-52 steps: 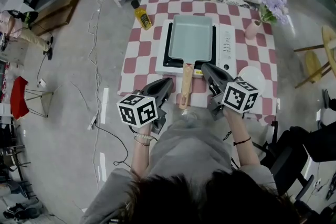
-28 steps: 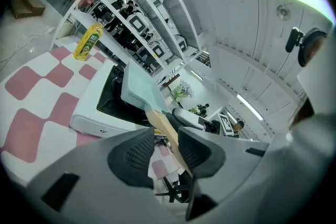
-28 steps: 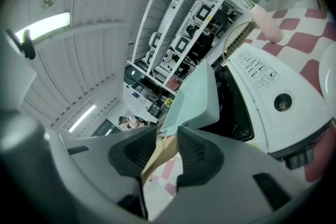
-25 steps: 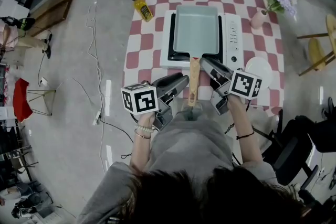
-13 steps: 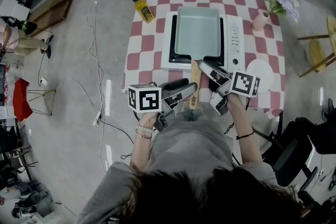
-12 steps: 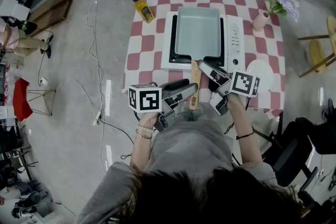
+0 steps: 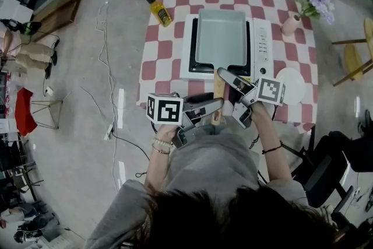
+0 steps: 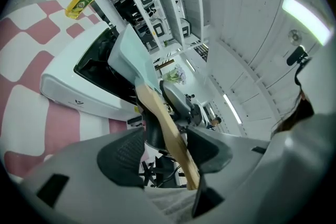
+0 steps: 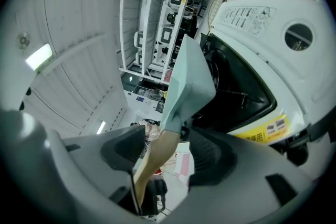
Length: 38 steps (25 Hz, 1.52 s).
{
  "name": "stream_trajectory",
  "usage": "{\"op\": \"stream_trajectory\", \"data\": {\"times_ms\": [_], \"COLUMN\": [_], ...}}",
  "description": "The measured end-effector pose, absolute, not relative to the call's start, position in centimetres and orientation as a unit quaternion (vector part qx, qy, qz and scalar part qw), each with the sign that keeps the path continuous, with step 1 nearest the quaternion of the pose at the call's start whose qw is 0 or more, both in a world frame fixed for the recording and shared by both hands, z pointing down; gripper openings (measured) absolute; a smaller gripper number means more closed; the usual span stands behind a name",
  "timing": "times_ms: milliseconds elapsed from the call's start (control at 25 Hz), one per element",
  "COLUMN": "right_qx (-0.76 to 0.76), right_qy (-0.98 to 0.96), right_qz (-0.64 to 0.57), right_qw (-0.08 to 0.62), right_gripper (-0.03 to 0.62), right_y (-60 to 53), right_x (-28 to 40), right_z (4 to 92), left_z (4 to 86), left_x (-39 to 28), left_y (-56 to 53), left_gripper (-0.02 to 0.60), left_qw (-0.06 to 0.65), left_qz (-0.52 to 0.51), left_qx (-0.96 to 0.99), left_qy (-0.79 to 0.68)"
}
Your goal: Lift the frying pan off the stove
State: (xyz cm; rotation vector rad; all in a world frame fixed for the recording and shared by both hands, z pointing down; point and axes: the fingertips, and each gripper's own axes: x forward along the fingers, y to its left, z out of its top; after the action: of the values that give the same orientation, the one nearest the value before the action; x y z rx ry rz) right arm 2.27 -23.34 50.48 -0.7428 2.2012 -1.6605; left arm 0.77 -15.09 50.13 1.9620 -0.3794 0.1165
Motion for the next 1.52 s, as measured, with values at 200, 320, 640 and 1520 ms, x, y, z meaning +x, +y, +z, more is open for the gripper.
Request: {"op": "stream_trajectory", "data": {"times_ms": [200, 320, 640, 1520], "right_qx": [-0.237, -0.223, -0.188, -0.172], "right_qy": [0.752, 0.748, 0.737, 0.744], "right_qz": [-0.595, -0.604, -0.626, -0.622], "right_qw": [0.156, 0.161, 0.172, 0.173], "right_gripper": [0.264, 0.264, 0.262, 0.193], "right_y": [-23.7, -23.9, -24.2, -24.3], "right_x": [1.7, 1.5, 0.7, 0.3], "right_z": [50.6, 50.8, 50.9, 50.8], "left_z": [49.8, 50.0, 49.9, 49.6], "left_x": [1.6, 2.0, 2.7, 3.1], "left_y": [-14.7, -14.6, -14.0, -13.7], "left_gripper": [0.247, 0.247, 0.245, 0.192], "left_qw": [0.549, 0.550, 0.551, 0.528], "left_qz": [0.048, 0.054, 0.062, 0.083], "left_qx": [0.825, 0.825, 0.829, 0.843], "left_qy": [-0.127, -0.115, -0.072, -0.060]}}
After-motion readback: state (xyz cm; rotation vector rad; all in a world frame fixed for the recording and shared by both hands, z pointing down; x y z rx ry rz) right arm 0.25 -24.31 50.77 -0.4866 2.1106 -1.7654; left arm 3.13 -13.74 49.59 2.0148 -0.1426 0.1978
